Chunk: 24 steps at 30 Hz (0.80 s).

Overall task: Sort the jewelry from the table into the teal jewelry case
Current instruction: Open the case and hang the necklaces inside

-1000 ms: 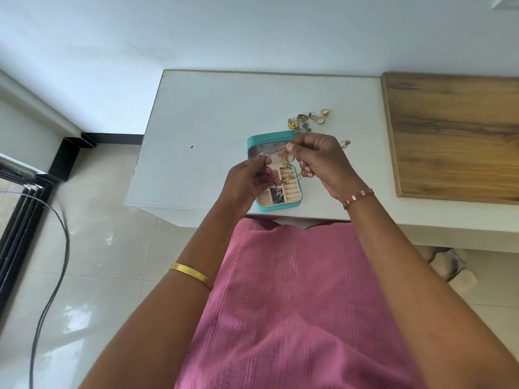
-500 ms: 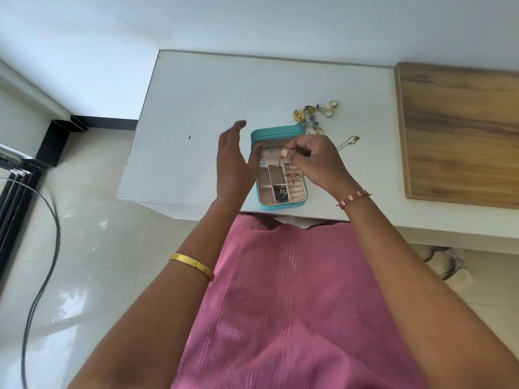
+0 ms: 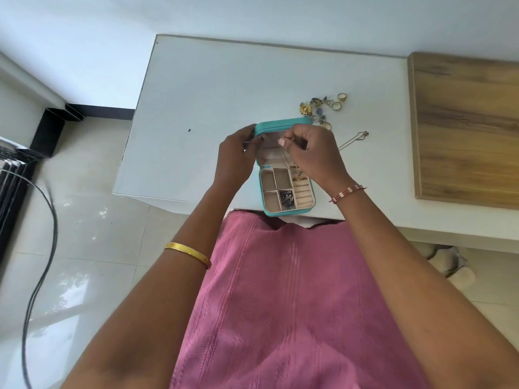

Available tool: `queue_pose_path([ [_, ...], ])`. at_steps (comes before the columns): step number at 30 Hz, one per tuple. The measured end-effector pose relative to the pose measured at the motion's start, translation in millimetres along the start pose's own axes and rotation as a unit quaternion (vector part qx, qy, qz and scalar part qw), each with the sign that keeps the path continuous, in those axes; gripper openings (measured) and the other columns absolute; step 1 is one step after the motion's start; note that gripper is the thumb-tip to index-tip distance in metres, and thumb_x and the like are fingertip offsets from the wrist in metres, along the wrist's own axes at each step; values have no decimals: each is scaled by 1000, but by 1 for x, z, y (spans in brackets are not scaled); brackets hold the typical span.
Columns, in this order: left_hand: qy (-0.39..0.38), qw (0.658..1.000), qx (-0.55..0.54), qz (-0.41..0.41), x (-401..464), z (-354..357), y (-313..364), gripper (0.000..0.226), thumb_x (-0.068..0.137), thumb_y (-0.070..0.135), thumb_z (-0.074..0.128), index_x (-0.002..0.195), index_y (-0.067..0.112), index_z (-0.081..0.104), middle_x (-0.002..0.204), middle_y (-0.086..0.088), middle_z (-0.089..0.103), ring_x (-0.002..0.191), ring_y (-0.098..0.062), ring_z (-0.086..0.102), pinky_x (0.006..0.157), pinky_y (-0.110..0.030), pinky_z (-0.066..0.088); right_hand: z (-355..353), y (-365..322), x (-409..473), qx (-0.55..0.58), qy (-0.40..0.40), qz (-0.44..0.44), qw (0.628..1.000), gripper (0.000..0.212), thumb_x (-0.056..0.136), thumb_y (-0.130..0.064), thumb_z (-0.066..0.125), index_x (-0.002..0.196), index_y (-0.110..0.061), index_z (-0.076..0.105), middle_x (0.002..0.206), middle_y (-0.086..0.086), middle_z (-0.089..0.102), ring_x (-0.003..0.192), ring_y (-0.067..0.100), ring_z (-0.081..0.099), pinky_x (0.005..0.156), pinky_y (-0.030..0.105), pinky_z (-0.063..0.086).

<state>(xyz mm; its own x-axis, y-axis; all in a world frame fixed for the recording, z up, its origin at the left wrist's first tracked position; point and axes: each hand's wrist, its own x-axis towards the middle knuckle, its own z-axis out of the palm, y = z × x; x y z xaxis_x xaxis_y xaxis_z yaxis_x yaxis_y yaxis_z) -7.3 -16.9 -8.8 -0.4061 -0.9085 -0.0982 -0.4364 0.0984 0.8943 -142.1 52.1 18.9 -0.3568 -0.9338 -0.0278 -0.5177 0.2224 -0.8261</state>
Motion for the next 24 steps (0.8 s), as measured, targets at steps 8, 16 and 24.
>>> queue_pose_path([
  [8,7,999,-8,-36,-2,-3,4,44,79,34,46,112,13,67,85,0,65,80,-21,61,83,-47,54,20,10,9,-123,79,-90,985,14,85,-13,59,82,-2,68,75,14,65,69,26,57,61,33,47],
  [16,17,998,-20,-51,2,-2,4,36,85,27,52,115,13,66,89,1,66,81,-19,61,86,-47,54,32,14,9,-192,181,-114,958,23,86,-19,53,74,-5,67,65,11,58,65,28,57,53,29,44],
  [24,31,999,-13,-43,4,-2,-2,29,89,19,53,113,13,67,86,1,65,79,-18,59,85,-46,54,30,18,15,-145,145,-97,974,21,85,-17,58,73,-3,68,65,11,60,64,25,54,53,30,43],
])
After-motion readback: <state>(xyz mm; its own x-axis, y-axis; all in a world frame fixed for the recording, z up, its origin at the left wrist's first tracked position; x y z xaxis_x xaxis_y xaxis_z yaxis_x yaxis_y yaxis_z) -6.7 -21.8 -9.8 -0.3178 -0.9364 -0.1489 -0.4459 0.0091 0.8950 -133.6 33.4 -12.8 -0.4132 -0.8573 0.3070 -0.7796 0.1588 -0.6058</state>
